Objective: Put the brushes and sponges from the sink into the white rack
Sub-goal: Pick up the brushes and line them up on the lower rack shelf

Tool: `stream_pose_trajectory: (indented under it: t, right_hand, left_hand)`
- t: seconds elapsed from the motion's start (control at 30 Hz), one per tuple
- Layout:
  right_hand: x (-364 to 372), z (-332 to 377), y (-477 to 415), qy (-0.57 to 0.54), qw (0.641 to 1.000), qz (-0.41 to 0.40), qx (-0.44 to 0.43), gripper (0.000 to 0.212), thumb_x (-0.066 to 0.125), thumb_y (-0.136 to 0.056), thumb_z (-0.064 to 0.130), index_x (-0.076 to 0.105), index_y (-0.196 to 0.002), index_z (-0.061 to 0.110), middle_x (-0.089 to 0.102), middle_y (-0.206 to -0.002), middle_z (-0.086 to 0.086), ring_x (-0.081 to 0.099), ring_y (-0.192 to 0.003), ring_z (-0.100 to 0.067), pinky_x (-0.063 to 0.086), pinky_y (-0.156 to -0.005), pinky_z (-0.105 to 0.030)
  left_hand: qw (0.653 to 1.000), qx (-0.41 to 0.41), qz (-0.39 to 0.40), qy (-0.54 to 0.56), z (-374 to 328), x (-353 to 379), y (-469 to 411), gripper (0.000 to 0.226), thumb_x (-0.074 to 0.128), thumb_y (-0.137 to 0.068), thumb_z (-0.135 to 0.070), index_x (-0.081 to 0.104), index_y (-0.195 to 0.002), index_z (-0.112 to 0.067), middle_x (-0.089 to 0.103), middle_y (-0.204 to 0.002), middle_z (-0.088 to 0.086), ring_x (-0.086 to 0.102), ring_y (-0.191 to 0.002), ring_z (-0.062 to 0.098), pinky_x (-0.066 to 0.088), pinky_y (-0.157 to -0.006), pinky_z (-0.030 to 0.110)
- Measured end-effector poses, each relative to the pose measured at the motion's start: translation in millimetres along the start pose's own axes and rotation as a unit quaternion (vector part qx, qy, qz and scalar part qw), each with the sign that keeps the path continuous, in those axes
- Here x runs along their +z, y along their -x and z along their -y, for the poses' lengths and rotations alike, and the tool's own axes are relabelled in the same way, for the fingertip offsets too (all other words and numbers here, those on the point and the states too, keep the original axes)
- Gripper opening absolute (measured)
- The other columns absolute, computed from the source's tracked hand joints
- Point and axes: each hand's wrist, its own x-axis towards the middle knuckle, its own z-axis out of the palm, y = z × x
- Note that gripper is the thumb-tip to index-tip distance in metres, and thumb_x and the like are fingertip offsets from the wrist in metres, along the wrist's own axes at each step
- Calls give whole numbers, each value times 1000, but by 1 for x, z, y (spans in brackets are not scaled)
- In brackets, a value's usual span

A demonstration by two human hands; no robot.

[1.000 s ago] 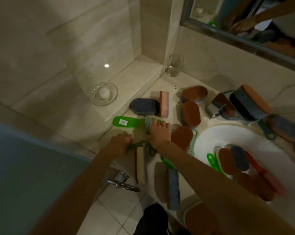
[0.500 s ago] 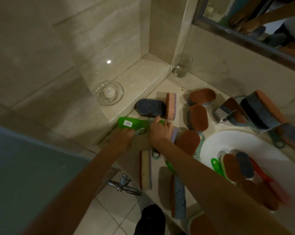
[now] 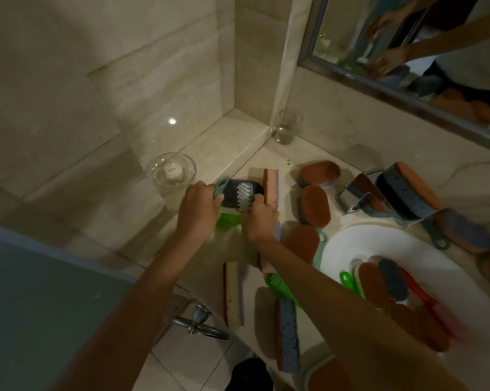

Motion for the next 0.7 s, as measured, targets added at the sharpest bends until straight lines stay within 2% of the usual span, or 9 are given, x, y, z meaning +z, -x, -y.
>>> stream_pose_trajectory:
  t: [0.13, 0.2, 0.27, 0.37, 0.47, 0.5, 0.57, 0.6, 0.7]
  right_hand:
    - [-48, 1, 4, -176, 981, -78, 1, 33, 47, -92, 9, 43, -124, 1, 64, -110, -21, 62, -98, -38, 50, -82, -46]
    - [-76, -9, 9, -231, 966, -114, 11, 26, 48, -92, 9, 45, -117, 3, 65, -102, -16, 64, -93, -36, 52, -81, -49]
    - [-104, -29, 18, -253, 954, -160, 11, 23, 49, -91, 9, 46, -113, 6, 65, -100, -15, 64, -89, -33, 52, -78, -49]
    - [-145, -72, 40, -246, 940, -236, 14, 19, 52, -90, 8, 48, -109, 7, 65, -95, -18, 59, -78, -28, 51, -69, -43]
    - [-179, -121, 74, -238, 917, -315, 53, 20, 52, -88, 8, 47, -108, 12, 62, -89, -9, 61, -79, -32, 52, -70, -53]
    - [-189, -138, 87, -233, 907, -345, 63, 22, 52, -88, 6, 48, -108, 11, 60, -85, -4, 59, -77, -31, 52, -70, -51]
    - [-208, -172, 116, -225, 887, -395, 79, 22, 50, -88, 3, 48, -109, 8, 55, -77, 1, 55, -72, -26, 48, -67, -43]
    - [-217, -189, 131, -221, 879, -412, 93, 22, 49, -89, 3, 47, -110, 7, 55, -77, 0, 55, -71, -26, 45, -66, -42]
    - [-242, -238, 171, -220, 858, -441, 142, 22, 49, -89, 4, 47, -110, 10, 55, -78, 0, 57, -71, -27, 48, -66, -46]
  left_hand:
    - [993, 22, -59, 97, -43, -15, -2, 25, 51, -94, -17, 62, -100, 4, 55, -99, 15, 53, -86, 20, 35, -71, 23]
    - [984, 50, -89, 147, -70, -18, 1, 22, 55, -92, -19, 64, -94, 1, 63, -94, 17, 62, -85, 25, 41, -69, 27]
    - [975, 68, -93, 189, -99, -17, 9, 18, 58, -89, -18, 66, -89, -1, 68, -89, 18, 64, -85, 31, 48, -74, 34]
    - [965, 90, -23, 245, -141, -4, 25, 17, 62, -83, -18, 61, -74, -4, 69, -77, 20, 66, -75, 33, 54, -74, 42]
    - [942, 106, 94, 304, -188, 19, 50, 16, 64, -82, -16, 62, -67, -12, 67, -69, 18, 71, -65, 29, 59, -67, 49]
    - [935, 118, 122, 312, -204, 30, 61, 15, 65, -83, -12, 62, -68, -9, 65, -66, 18, 70, -59, 25, 60, -61, 46]
    - [926, 167, 179, 288, -239, 52, 87, 14, 64, -84, -9, 60, -74, 0, 63, -65, 19, 66, -45, 13, 59, -49, 31]
    - [920, 193, 204, 275, -255, 64, 101, 16, 64, -85, -10, 59, -74, 1, 63, -66, 21, 65, -45, 12, 58, -48, 29]
    - [907, 268, 238, 219, -302, 99, 140, 18, 64, -83, -16, 63, -79, 2, 67, -74, 24, 68, -68, 32, 57, -62, 42]
